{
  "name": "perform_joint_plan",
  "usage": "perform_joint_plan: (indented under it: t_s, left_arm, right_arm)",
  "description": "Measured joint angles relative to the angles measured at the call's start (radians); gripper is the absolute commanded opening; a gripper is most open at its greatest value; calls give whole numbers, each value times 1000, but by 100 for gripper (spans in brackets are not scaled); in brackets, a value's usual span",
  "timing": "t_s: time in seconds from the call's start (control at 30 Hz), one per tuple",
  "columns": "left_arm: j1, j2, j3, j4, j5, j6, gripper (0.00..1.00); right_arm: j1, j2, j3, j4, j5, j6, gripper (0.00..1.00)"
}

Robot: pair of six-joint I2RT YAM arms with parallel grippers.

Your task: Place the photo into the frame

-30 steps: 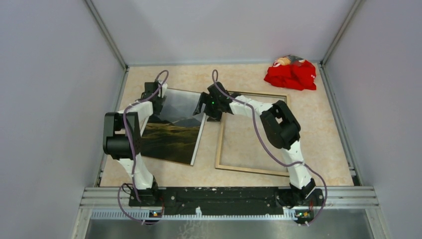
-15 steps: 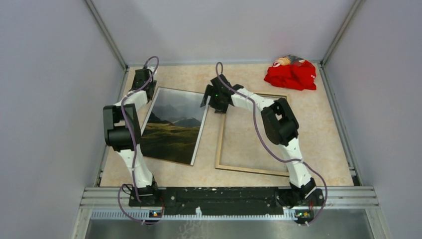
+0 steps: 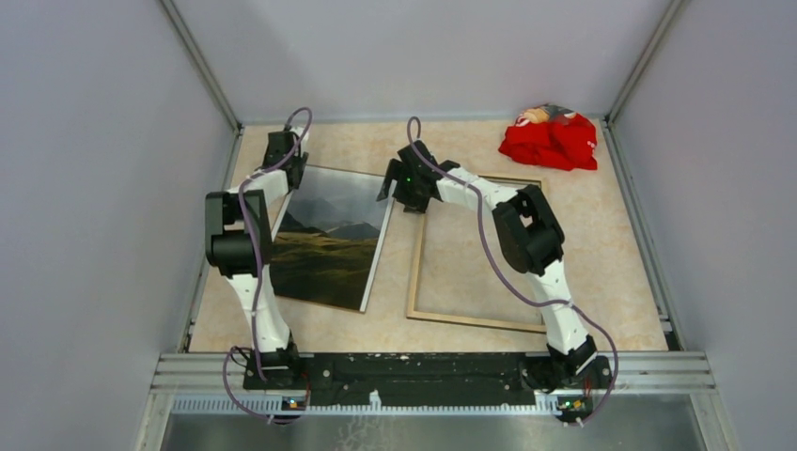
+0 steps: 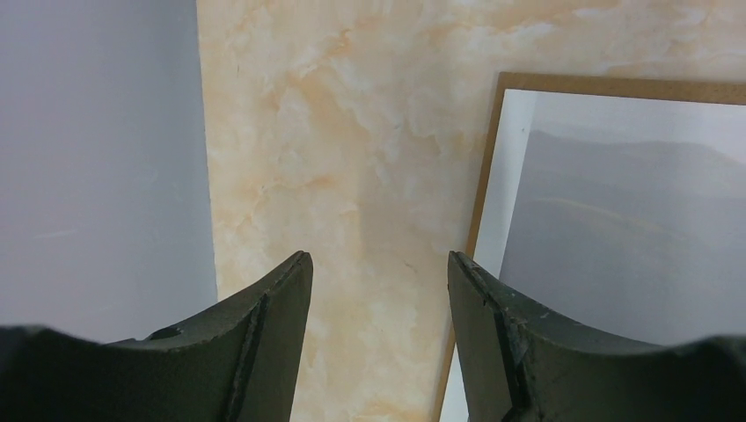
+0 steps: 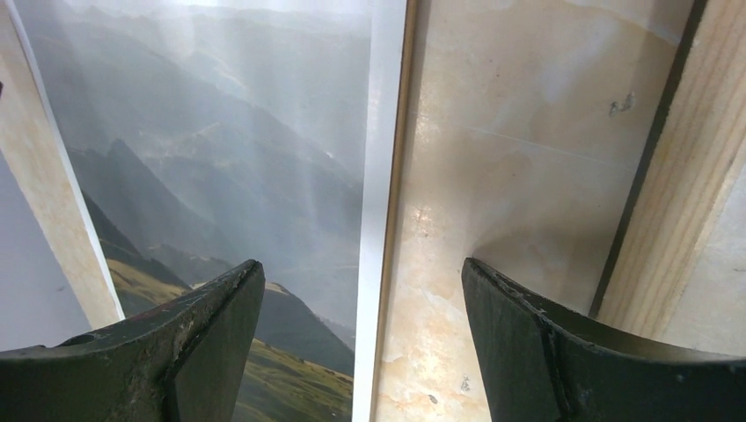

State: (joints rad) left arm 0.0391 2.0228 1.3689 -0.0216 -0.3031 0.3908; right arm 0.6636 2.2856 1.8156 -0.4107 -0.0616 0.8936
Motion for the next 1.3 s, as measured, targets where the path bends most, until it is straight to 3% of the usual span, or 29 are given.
perform_joint_plan:
  t_s: [0.73, 1.03, 1.3]
  left_arm:
    - [-92, 49, -6, 16, -42, -20, 66]
    - [-122, -5, -17, -121, 108, -89, 66]
    - [-76, -23, 48, -294, 181, -95, 66]
  right_arm:
    - [0, -13, -77, 151, -66, 51, 83]
    - [-6, -18, -108, 203, -106, 80, 83]
    - [-17, -28, -149, 255, -143, 110, 77]
